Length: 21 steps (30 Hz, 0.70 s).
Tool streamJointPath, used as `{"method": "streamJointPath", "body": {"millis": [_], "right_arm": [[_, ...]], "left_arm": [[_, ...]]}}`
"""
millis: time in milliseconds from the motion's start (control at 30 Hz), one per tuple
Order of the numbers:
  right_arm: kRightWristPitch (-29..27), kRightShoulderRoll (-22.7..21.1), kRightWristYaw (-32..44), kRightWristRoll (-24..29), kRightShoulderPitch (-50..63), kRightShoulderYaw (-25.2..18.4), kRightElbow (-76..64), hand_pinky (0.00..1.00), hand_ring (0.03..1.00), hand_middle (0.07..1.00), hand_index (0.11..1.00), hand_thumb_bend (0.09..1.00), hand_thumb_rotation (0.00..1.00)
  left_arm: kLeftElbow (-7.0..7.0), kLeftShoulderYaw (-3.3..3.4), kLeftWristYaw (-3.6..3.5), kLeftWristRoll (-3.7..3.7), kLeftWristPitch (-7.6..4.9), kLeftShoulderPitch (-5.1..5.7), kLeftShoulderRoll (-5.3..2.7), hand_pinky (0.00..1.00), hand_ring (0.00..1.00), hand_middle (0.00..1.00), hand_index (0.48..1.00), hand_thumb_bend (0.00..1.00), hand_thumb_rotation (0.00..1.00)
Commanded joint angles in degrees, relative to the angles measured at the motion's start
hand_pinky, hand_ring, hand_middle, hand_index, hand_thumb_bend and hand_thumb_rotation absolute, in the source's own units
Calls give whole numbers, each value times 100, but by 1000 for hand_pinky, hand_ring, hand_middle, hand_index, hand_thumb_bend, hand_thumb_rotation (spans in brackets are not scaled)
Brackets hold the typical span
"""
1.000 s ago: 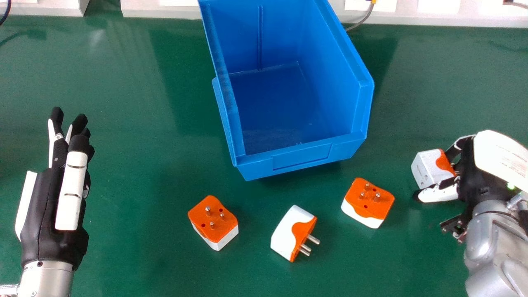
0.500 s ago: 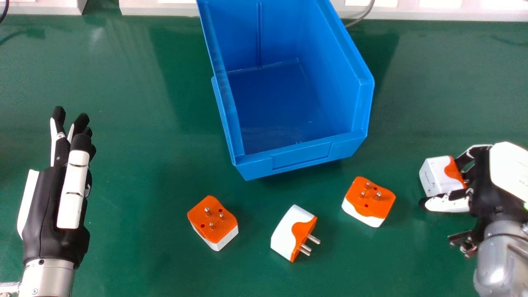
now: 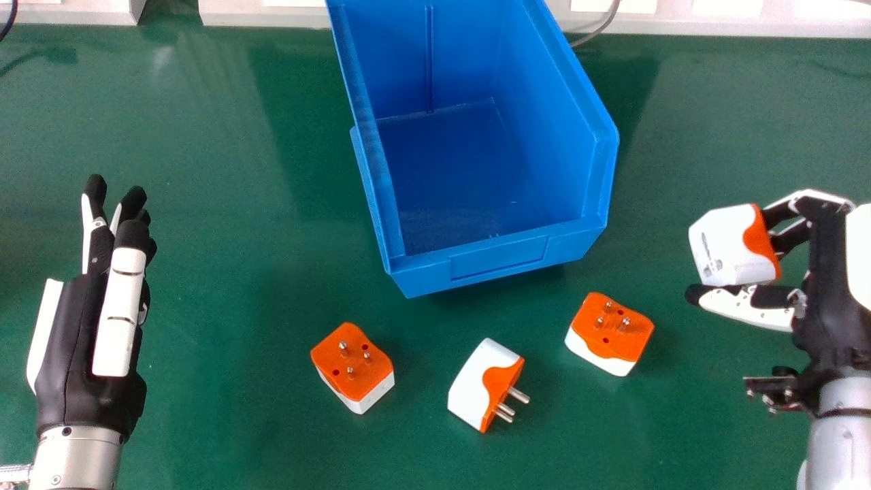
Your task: Pick all objects and put in blue box
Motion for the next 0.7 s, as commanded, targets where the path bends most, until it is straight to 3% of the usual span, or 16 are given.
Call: {"method": "streamJointPath", "body": {"millis": [0, 167, 433, 667], "right_arm": [[-217, 2, 30, -120, 150, -99, -435, 34, 67, 112, 469, 484, 140], [-587, 189, -37, -126, 426, 12, -754, 33, 64, 105, 469, 484, 141], [-1154, 475, 53, -147, 656, 378, -1031, 41, 69, 114, 469, 484, 136], [-1187, 727, 435, -248, 119, 655, -1028, 54, 83, 130, 469, 484, 139]], "left_arm": [[-42, 54, -11, -32, -88, -25, 69, 1000, 1000, 992, 990, 593, 910], [-59, 54, 41, 44, -112, -25, 75, 1000, 1000, 993, 996, 594, 919], [-107, 44, 71, 51, -82, -7, 59, 1000, 994, 988, 988, 605, 911], [-73, 33, 52, 55, -100, -41, 57, 1000, 997, 990, 991, 612, 910]]}}
